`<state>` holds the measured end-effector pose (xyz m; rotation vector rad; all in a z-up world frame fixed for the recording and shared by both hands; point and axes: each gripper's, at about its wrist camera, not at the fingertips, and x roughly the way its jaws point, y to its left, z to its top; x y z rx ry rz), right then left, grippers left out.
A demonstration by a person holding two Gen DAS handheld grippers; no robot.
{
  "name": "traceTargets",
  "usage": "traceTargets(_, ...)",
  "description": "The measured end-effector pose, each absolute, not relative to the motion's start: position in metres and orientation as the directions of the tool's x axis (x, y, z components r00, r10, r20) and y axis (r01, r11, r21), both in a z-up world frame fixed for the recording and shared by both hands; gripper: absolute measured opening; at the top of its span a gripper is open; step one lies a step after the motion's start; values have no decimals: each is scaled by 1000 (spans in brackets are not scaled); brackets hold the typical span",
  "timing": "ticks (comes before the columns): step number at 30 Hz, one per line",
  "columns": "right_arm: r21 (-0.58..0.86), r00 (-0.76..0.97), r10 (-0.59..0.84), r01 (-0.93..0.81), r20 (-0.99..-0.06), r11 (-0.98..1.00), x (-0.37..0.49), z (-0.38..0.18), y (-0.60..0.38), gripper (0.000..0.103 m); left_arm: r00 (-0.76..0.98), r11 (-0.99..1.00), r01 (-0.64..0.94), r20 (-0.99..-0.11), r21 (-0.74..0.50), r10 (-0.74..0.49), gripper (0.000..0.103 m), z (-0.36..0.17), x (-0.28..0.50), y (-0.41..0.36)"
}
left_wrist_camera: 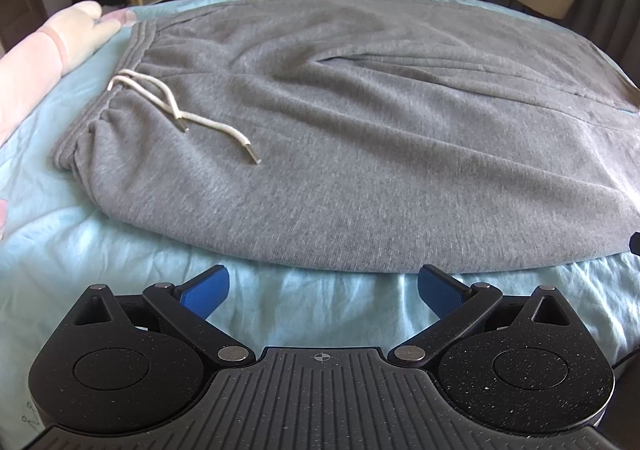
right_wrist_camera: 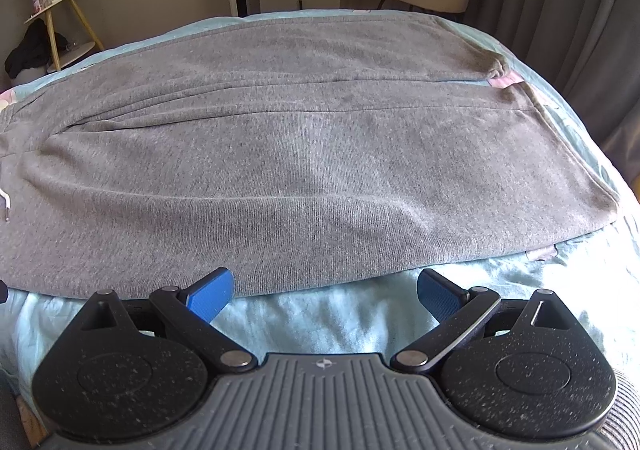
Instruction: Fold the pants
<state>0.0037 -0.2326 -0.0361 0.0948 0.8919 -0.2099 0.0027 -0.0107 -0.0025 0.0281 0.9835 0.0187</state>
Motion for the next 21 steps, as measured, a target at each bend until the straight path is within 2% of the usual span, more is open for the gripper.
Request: traceTargets(21,75,565,-93,268,-820,961,27,-48,-243,99,528,999,-26,-849,31,40,103,-9,11,-7)
